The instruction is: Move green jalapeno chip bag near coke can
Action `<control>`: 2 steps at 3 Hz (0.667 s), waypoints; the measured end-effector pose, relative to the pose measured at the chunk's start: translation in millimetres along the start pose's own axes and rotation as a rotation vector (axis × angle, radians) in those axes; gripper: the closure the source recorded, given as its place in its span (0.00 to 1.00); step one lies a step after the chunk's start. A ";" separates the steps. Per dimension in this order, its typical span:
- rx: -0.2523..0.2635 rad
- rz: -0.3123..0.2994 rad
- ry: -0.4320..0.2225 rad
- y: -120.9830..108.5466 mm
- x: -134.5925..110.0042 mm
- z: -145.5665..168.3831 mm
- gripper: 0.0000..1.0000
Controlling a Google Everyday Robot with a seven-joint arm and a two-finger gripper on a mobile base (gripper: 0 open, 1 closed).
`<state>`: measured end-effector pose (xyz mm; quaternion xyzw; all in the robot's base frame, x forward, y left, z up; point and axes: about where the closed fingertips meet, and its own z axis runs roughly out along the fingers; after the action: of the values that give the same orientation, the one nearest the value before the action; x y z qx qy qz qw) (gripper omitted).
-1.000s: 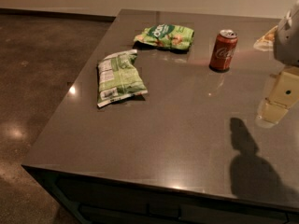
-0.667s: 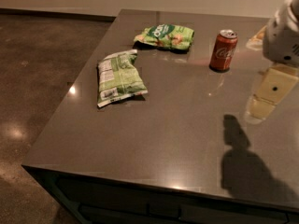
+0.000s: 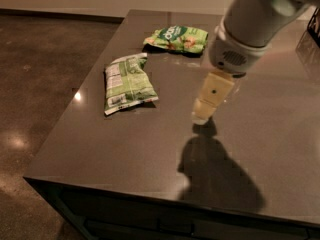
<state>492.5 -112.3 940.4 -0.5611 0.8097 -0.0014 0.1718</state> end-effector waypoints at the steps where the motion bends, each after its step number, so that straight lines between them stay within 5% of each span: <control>1: 0.003 0.071 -0.039 2.8 -45.1 30.3 0.00; 2: 0.008 0.136 -0.095 4.8 -94.4 70.0 0.00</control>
Offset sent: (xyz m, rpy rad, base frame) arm 0.0666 0.1428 -0.0629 0.1838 -0.0218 -0.1581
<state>537.1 -11.4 899.8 -0.5035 0.8369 0.0334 0.2119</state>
